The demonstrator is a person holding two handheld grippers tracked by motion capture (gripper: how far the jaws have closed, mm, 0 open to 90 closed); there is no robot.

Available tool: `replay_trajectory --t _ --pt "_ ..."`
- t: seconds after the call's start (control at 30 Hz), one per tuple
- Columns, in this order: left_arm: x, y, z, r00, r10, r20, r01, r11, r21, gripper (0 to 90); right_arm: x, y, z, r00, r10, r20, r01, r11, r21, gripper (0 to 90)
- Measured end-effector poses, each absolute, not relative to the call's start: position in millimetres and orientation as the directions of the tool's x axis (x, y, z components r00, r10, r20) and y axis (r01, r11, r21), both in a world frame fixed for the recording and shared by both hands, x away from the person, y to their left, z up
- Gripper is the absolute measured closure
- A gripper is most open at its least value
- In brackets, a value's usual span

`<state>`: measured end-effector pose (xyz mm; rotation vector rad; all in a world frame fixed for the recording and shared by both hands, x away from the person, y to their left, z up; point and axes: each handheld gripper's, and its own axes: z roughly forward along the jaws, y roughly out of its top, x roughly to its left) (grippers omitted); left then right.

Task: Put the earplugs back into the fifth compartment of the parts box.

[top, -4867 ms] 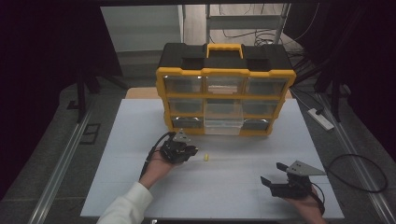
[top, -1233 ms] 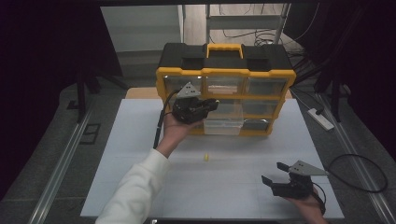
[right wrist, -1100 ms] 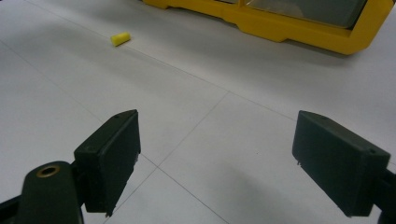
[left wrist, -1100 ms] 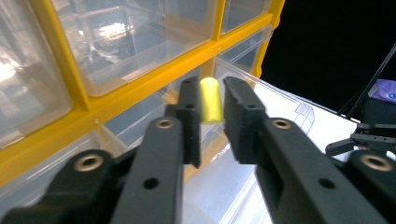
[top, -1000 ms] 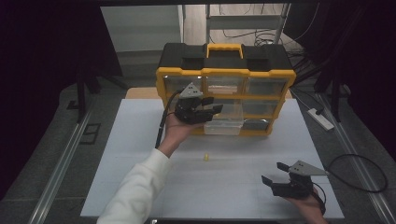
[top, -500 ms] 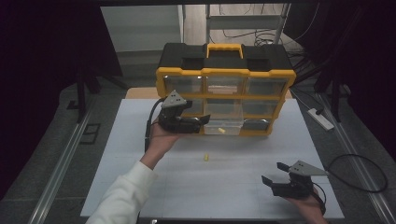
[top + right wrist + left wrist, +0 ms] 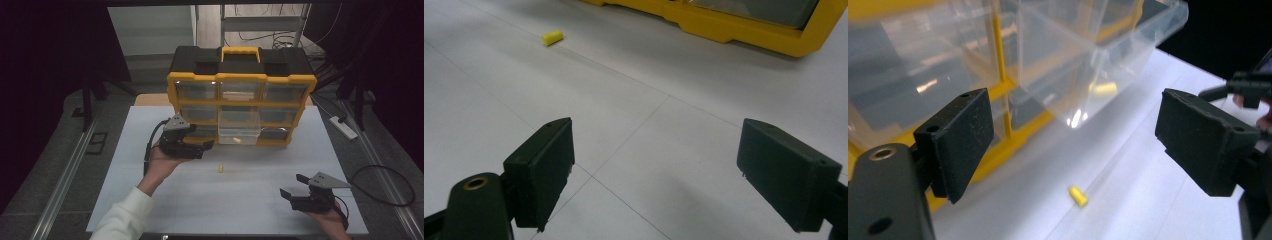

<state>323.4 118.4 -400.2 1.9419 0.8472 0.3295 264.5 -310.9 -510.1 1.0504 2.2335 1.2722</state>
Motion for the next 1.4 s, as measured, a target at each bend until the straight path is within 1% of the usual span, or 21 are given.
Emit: replay_trajectory --t 0.5,0.83,1.4 --pt "321.7 104.7 -432.6 0.735 0.669 -0.108 0.477 -0.398 0.784 16.2 264.6 -310.7 -510.6 -0.659 0.750 0.051 0.429 0.320 0.845 16.2" --pt "321.7 92.6 -456.4 0.737 0.664 -0.125 0.512 -0.429 0.744 16.5 264.6 -313.0 -509.8 -0.657 0.750 0.079 0.436 0.292 0.851 16.2" --pt "327.9 70.7 -482.9 0.747 0.655 -0.117 0.538 -0.490 0.686 18.3 262.3 -309.8 -508.9 -0.669 0.741 0.061 0.419 0.308 0.854 16.3"
